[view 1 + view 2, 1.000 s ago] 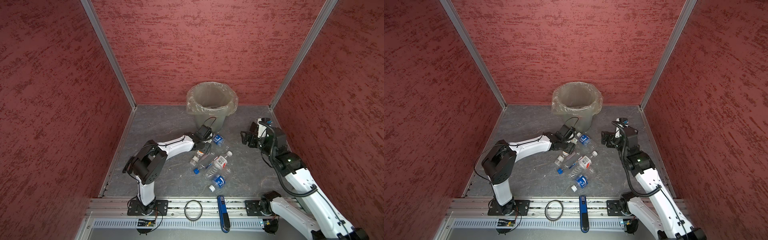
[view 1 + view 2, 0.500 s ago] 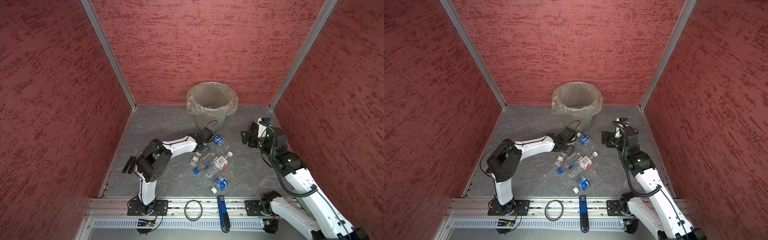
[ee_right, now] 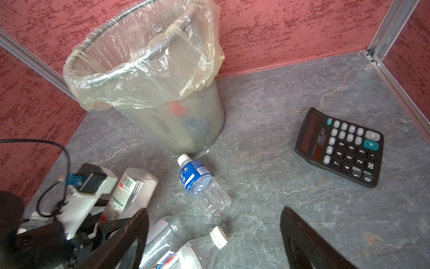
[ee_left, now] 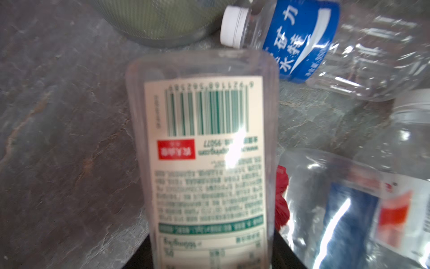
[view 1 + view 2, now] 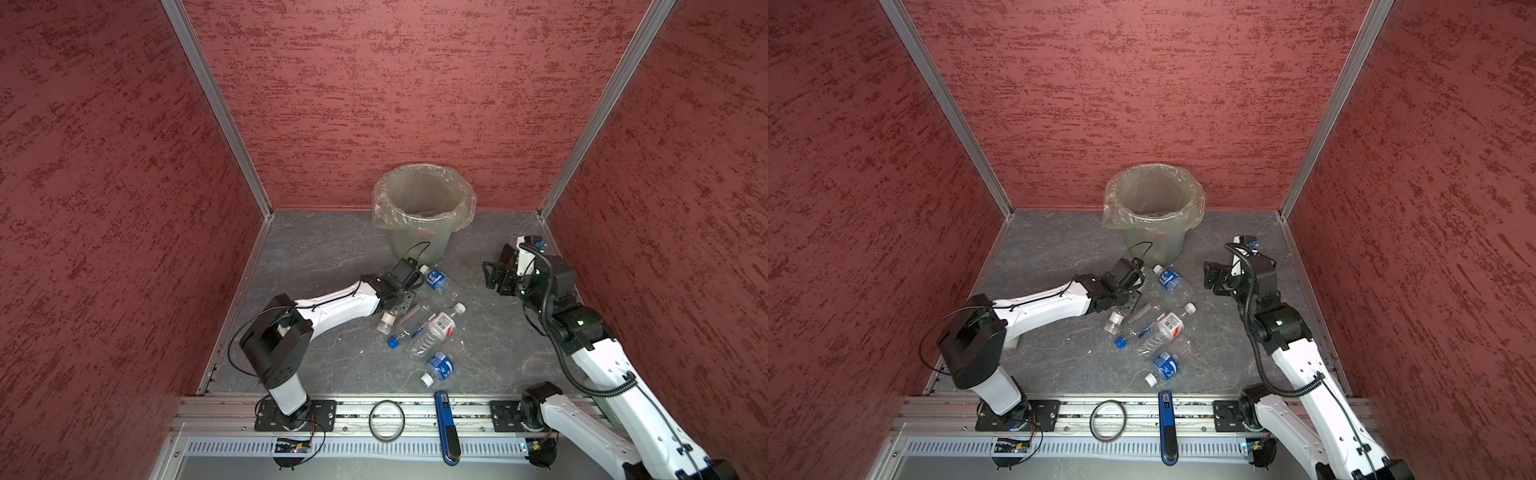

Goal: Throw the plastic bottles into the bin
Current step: 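Close the left gripper on the white-label rectangular bottle, then lift the white-label bottle over the bin and open the left gripper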

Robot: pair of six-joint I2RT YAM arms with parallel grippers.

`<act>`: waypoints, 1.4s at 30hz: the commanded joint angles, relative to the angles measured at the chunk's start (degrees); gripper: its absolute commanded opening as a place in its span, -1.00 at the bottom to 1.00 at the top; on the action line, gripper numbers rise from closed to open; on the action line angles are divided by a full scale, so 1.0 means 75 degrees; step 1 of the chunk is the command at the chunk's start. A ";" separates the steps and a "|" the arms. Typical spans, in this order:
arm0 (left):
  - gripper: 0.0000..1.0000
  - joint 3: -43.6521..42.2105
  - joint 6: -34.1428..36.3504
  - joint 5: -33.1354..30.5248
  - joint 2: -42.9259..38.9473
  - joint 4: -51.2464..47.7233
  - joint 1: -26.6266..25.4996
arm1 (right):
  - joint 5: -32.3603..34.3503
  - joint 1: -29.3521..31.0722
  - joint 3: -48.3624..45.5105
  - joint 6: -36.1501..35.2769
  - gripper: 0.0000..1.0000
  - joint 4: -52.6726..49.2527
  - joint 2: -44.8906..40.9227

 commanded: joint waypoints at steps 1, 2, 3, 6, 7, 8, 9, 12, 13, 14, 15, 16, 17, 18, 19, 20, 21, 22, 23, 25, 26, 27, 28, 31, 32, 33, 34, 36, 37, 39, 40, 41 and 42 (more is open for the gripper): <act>-0.02 -0.0277 -0.0238 -0.0407 -0.0761 0.0161 -0.0226 | -0.0091 -0.0025 -0.0108 0.0023 0.77 0.0154 -0.0070; -0.03 -0.0374 -0.0250 -0.0492 -0.0956 0.0139 -0.0285 | -0.0090 -0.0023 -0.0116 0.0030 0.77 0.0160 -0.0087; -0.03 -0.0476 -0.0288 -0.0586 -0.1252 0.0110 -0.0361 | -0.0091 -0.0024 -0.0116 0.0035 0.77 0.0177 -0.0095; 0.00 -0.0751 -0.0328 -0.0965 -0.2033 0.0046 -0.0659 | -0.0091 -0.0030 -0.0125 0.0035 0.77 0.0195 -0.0108; 0.02 -0.0816 -0.0341 -0.1117 -0.2320 0.0022 -0.0765 | -0.0091 -0.0025 -0.0129 0.0035 0.77 0.0195 -0.0108; 0.02 -0.0857 -0.0353 -0.1229 -0.2559 -0.0006 -0.0847 | -0.0086 -0.0026 -0.0121 0.0035 0.77 0.0206 -0.0110; 0.02 -0.0894 -0.0353 -0.1372 -0.2834 -0.0031 -0.0941 | -0.0092 -0.0025 -0.0138 0.0035 0.77 0.0218 -0.0108; 0.03 -0.0935 -0.0281 -0.1792 -0.3609 -0.0001 -0.1231 | -0.0103 -0.0022 -0.0130 0.0039 0.77 0.0230 -0.0111; 0.02 -0.0968 -0.0162 -0.2036 -0.3893 0.0098 -0.1426 | -0.0113 -0.0025 -0.0130 0.0043 0.77 0.0230 -0.0111; 0.03 -0.1007 -0.0021 -0.2269 -0.4138 0.0253 -0.1629 | -0.0124 -0.0022 -0.0135 0.0036 0.77 0.0230 -0.0110; 0.03 -0.1044 0.0184 -0.2605 -0.4435 0.0454 -0.1901 | -0.0140 -0.0024 -0.0135 0.0037 0.77 0.0230 -0.0107; 0.03 -0.1042 0.0324 -0.2869 -0.4649 0.0598 -0.2127 | -0.0144 -0.0027 -0.0146 0.0035 0.77 0.0239 -0.0107; 0.03 -0.1010 0.0457 -0.3137 -0.4855 0.0697 -0.2337 | -0.0150 -0.0022 -0.0152 0.0036 0.77 0.0248 -0.0114; 0.02 -0.0947 0.0579 -0.3394 -0.5008 0.0754 -0.2551 | -0.0154 -0.0022 -0.0158 0.0047 0.77 0.0253 -0.0121; 0.03 -0.0865 0.0675 -0.3612 -0.5121 0.0787 -0.2698 | -0.0146 -0.0028 -0.0170 0.0035 0.76 0.0259 -0.0132; 0.03 -0.0770 0.0785 -0.3862 -0.5220 0.0815 -0.2877 | -0.0140 -0.0025 -0.0167 0.0057 0.76 0.0259 -0.0144; 0.05 -0.0657 0.0924 -0.4115 -0.5295 0.0878 -0.3046 | -0.0140 -0.0029 -0.0172 0.0059 0.76 0.0262 -0.0156; 0.05 -0.0575 0.1089 -0.4311 -0.5347 0.0980 -0.3189 | -0.0141 -0.0029 -0.0175 0.0059 0.76 0.0261 -0.0161; 0.06 -0.0479 0.1282 -0.4529 -0.5371 0.1128 -0.3340 | -0.0145 -0.0021 -0.0170 0.0059 0.76 0.0257 -0.0166; 0.07 -0.0286 0.1726 -0.4864 -0.5321 0.1417 -0.3623 | -0.0161 -0.0023 -0.0171 0.0045 0.76 0.0264 -0.0164; 0.07 -0.0187 0.1983 -0.4932 -0.5278 0.1614 -0.3692 | -0.0186 -0.0031 -0.0176 0.0045 0.76 0.0274 -0.0159; 0.07 -0.0108 0.2201 -0.4942 -0.5233 0.1818 -0.3720 | -0.0196 -0.0027 -0.0195 0.0053 0.76 0.0284 -0.0137; 0.07 -0.0059 0.2373 -0.4910 -0.5184 0.1982 -0.3721 | -0.0200 -0.0032 -0.0204 0.0058 0.76 0.0296 -0.0120; 0.07 0.0191 0.2910 -0.4587 -0.4958 0.2568 -0.3486 | -0.0216 -0.0023 -0.0215 0.0070 0.76 0.0312 -0.0083; 0.07 0.0363 0.2939 -0.4339 -0.4834 0.2601 -0.3255 | -0.0209 -0.0023 -0.0220 0.0070 0.76 0.0312 -0.0086; 0.08 0.0579 0.2881 -0.3925 -0.4696 0.2601 -0.2925 | -0.0219 -0.0022 -0.0205 0.0071 0.76 0.0312 -0.0085; 0.08 0.0778 0.2786 -0.3508 -0.4536 0.2575 -0.2591 | -0.0216 -0.0022 -0.0189 0.0060 0.76 0.0312 -0.0085; 0.09 0.1325 0.2527 -0.2567 -0.4052 0.2573 -0.1766 | -0.0209 -0.0022 -0.0181 0.0059 0.76 0.0306 -0.0076; 0.10 0.1620 0.2454 -0.2001 -0.3693 0.2697 -0.1329 | -0.0215 -0.0030 -0.0180 0.0059 0.76 0.0312 -0.0070; 0.11 0.2362 0.2332 -0.1112 -0.2897 0.2979 -0.0616 | -0.0216 -0.0022 -0.0205 0.0076 0.76 0.0324 -0.0067; 0.11 0.2821 0.2314 -0.0663 -0.2352 0.3163 -0.0224 | -0.0215 -0.0024 -0.0217 0.0081 0.76 0.0329 -0.0069; 0.12 0.3496 0.2224 -0.0237 -0.1760 0.3211 0.0150 | -0.0223 -0.0029 -0.0222 0.0098 0.76 0.0335 -0.0083; 0.12 0.4146 0.2118 0.0142 -0.1167 0.3185 0.0481 | -0.0227 -0.0027 -0.0236 0.0106 0.76 0.0346 -0.0099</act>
